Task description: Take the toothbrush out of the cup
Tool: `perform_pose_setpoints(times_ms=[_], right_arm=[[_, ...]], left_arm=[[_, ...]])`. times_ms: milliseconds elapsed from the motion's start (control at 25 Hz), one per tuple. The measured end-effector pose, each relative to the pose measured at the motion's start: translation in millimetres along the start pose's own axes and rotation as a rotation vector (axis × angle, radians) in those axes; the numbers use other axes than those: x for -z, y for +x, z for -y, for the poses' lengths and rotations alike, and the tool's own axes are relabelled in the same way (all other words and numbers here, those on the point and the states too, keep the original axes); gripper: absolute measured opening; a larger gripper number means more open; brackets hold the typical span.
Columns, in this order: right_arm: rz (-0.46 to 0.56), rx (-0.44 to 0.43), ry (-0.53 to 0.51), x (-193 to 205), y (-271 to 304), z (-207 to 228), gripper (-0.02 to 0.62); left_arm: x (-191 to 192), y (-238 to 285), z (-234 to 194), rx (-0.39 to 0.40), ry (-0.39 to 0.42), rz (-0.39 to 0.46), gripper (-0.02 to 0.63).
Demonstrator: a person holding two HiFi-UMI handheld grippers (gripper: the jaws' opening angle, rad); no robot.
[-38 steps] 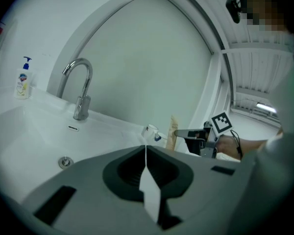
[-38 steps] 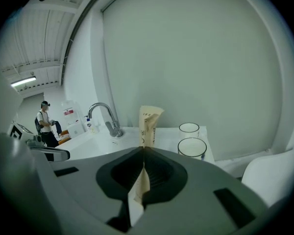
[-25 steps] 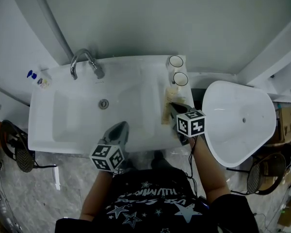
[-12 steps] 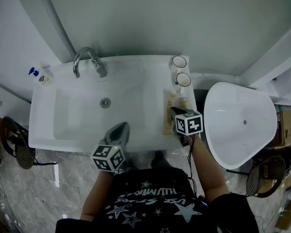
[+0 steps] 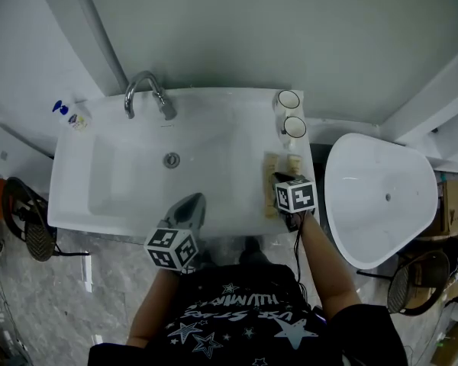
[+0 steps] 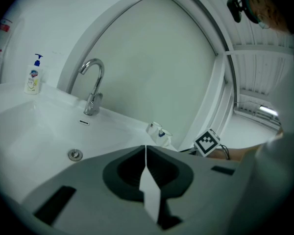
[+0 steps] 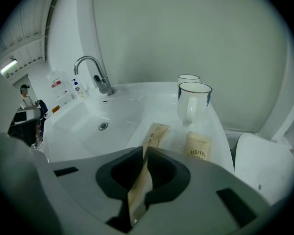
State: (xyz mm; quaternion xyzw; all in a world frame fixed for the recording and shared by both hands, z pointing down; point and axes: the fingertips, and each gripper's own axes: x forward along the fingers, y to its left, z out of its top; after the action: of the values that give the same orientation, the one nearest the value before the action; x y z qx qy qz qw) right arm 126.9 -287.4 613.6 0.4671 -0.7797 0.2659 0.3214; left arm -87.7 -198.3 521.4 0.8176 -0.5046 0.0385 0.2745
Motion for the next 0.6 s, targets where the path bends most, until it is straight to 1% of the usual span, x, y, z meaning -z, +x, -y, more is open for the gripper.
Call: perform_pose_setpoints(times_ms=[120,160,240,280,600], right_arm=[[-0.008,0.007,-0.015,2,0,-2,0.021],[-0.01,0.013,-0.019,2,-1,-2,0.031],[-0.009,0.027,-0.02,2,-2,-1,0.098],[-0.006,0.035,-0.018,2,-3,-1,0.109],[0.051,0.095,0.007,-5,-25,-8,0.112]], left_arm=[[-1,-7,-5,-0.002,0.004,0.003,0.021],[-2,-9,-7,-0.003,0.004,0.005,0.021],[-4,-13,-12,-0.007,0.003,0.011,0.021],[-5,-15,-14,-0.008,0.003,0.014,0.021],[-4,-31,-27,0.012,0.003,0.014,0.021]])
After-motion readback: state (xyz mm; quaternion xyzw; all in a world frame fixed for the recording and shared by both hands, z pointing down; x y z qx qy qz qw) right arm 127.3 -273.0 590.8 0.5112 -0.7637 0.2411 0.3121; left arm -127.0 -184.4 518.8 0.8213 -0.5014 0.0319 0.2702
